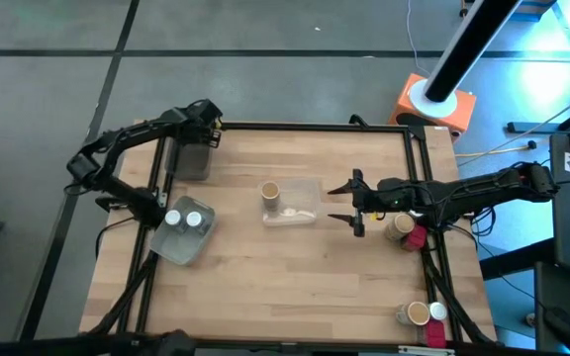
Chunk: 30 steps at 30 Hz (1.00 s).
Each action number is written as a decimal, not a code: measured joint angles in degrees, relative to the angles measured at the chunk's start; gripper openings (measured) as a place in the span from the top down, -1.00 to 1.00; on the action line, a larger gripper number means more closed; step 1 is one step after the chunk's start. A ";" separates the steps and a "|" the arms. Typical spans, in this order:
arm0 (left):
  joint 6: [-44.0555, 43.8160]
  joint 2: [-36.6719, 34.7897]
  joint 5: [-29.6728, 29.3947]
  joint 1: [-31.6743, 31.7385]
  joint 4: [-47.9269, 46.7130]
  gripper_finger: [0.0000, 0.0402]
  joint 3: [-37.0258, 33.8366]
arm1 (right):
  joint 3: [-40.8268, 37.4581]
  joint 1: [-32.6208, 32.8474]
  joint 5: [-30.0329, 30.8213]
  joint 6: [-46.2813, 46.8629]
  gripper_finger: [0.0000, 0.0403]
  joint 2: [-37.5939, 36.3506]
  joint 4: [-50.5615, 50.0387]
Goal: Sort spices by type
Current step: Put the bottom left red seasoning can into the black bin
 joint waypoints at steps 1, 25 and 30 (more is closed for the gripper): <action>-0.25 0.61 0.00 0.20 -0.04 0.06 0.00 | 0.00 0.00 0.01 0.00 -0.49 -0.02 0.00; -1.15 8.01 -0.07 2.41 -1.11 -0.15 0.02 | -0.02 0.00 0.01 0.07 -0.49 0.01 -0.98; -1.11 7.99 -0.15 2.41 -1.11 -0.23 0.02 | -0.02 0.00 -0.01 0.29 -0.49 0.01 -1.38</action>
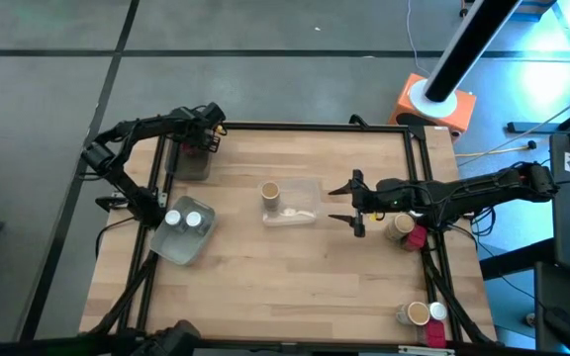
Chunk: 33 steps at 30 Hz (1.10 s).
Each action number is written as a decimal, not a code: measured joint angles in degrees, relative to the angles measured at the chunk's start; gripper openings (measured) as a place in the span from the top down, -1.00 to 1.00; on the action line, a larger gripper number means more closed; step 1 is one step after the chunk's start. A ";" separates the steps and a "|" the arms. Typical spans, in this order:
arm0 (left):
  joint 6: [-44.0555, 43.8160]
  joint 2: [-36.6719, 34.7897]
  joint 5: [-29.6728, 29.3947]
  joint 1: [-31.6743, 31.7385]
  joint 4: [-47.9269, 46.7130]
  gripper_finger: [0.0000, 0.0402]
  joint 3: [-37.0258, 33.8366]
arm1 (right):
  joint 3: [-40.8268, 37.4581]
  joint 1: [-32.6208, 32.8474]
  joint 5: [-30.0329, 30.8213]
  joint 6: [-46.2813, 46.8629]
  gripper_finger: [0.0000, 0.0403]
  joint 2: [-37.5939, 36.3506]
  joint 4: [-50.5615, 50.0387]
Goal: Sort spices by type
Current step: Put the bottom left red seasoning can into the black bin, then put the top brown seasoning bottle into the transparent bin
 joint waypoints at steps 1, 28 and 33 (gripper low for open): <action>0.13 0.00 0.01 0.00 0.02 -0.24 0.00 | 0.00 0.00 0.02 0.00 -0.49 0.00 0.02; 7.75 -8.44 0.04 -3.16 -7.02 -0.22 7.21 | 0.00 0.00 0.02 0.00 -0.49 0.00 0.07; 9.57 -13.20 0.12 -9.16 -6.12 -0.22 7.23 | 0.00 0.00 0.25 0.00 -0.49 0.00 0.09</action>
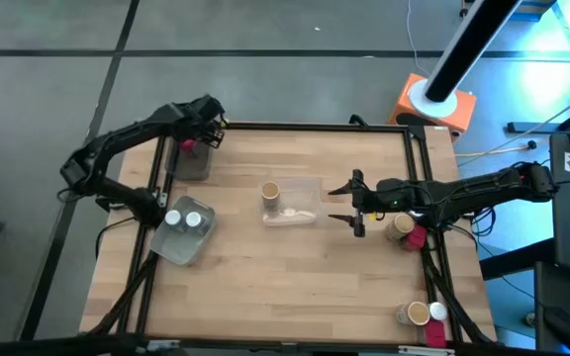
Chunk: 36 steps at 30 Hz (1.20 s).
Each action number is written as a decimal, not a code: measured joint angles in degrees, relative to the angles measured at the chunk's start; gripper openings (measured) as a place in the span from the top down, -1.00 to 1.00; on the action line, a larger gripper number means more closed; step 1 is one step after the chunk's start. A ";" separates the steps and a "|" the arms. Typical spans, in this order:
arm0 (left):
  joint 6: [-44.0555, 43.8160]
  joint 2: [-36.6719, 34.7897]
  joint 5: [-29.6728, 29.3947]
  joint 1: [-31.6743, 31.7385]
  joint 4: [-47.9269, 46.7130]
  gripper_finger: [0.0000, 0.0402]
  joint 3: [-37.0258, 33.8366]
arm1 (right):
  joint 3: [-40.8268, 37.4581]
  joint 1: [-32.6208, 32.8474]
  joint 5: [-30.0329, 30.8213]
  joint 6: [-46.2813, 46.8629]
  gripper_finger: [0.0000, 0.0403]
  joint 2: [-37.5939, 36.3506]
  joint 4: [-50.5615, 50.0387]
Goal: Sort spices by type
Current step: Put the top brown seasoning bottle into the transparent bin
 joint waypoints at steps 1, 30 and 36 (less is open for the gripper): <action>0.01 -0.85 -0.02 -1.67 0.05 -0.22 0.00 | 0.00 0.00 0.05 0.00 -0.49 0.00 0.00; 6.30 -9.18 0.03 -44.46 40.51 -0.22 -18.45 | 0.00 0.00 0.23 -0.29 -0.49 0.00 -0.09; 8.70 -9.18 4.53 -47.72 52.91 -0.22 -22.55 | 0.09 0.00 0.34 0.36 -0.49 0.00 -0.12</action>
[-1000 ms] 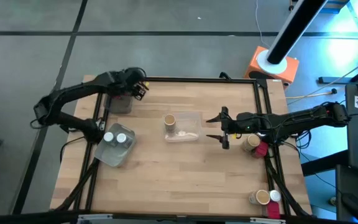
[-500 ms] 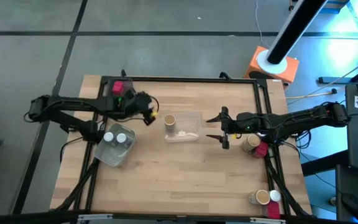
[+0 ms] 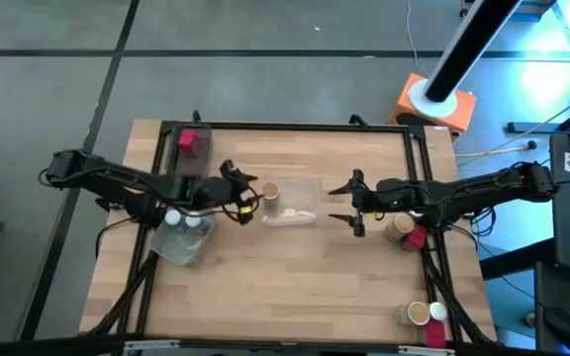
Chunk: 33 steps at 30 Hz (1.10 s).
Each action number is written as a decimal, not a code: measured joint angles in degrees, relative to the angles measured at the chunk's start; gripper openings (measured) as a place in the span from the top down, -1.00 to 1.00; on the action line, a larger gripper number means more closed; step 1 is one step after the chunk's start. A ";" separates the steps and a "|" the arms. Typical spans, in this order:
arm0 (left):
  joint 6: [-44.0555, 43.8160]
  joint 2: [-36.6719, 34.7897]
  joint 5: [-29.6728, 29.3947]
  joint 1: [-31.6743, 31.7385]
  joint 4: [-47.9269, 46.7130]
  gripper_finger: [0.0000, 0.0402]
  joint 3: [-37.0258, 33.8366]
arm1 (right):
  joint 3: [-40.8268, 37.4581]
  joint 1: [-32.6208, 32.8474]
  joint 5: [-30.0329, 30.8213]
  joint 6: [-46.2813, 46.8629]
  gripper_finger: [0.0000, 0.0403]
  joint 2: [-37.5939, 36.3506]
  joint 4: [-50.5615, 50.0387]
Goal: Sort spices by type
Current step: Put the top brown seasoning bottle into the transparent bin
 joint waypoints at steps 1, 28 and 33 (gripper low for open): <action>0.12 0.00 1.37 -0.40 1.87 -0.22 -0.67 | 0.18 0.00 0.44 0.70 -0.49 0.00 -0.20; 7.11 1.22 3.27 -2.53 20.20 -0.22 -6.17 | 25.59 8.12 7.92 21.55 -0.49 -0.95 -54.80; 7.09 1.22 3.27 -2.53 19.97 -0.22 -6.17 | 30.57 14.27 11.84 29.74 -0.49 -0.94 -64.64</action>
